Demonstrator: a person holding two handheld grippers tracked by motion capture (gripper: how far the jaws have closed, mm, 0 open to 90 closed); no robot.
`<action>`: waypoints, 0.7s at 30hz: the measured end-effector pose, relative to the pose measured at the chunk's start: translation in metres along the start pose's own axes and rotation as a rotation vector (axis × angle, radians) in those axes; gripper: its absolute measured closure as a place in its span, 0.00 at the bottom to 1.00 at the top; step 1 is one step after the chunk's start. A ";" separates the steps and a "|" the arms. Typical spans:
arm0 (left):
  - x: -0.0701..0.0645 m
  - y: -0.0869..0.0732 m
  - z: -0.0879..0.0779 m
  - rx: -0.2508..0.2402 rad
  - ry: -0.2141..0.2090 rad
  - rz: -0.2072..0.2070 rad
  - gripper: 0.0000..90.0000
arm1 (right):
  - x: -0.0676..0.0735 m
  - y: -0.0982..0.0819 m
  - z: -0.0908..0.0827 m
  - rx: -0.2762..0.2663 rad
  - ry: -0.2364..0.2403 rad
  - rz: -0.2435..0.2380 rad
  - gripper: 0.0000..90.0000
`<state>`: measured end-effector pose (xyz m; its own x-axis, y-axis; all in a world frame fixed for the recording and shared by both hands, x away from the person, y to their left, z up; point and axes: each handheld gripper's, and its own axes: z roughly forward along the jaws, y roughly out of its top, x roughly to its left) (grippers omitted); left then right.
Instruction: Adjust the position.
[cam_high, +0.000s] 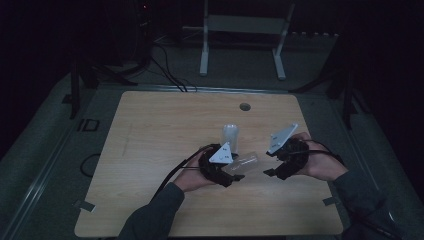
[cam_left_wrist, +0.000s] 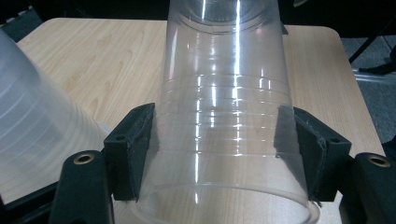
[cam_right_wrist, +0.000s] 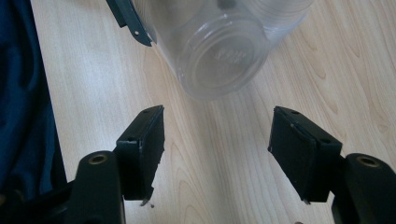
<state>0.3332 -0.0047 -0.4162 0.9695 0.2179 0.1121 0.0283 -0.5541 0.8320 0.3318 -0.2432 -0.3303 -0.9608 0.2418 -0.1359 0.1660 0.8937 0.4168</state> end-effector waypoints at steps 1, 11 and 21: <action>0.000 0.000 0.001 0.002 -0.002 0.002 0.34 | 0.000 0.001 0.000 0.006 0.003 -0.002 0.40; -0.002 0.000 0.003 0.026 -0.014 0.019 0.34 | 0.003 0.007 0.003 0.053 0.020 -0.039 0.40; -0.004 0.001 0.006 0.050 -0.035 0.032 0.34 | 0.005 0.014 0.008 0.101 0.033 -0.070 0.39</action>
<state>0.3310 -0.0105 -0.4189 0.9781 0.1716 0.1181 0.0086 -0.5999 0.8000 0.3309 -0.2266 -0.3321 -0.9774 0.1661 -0.1311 0.1179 0.9421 0.3140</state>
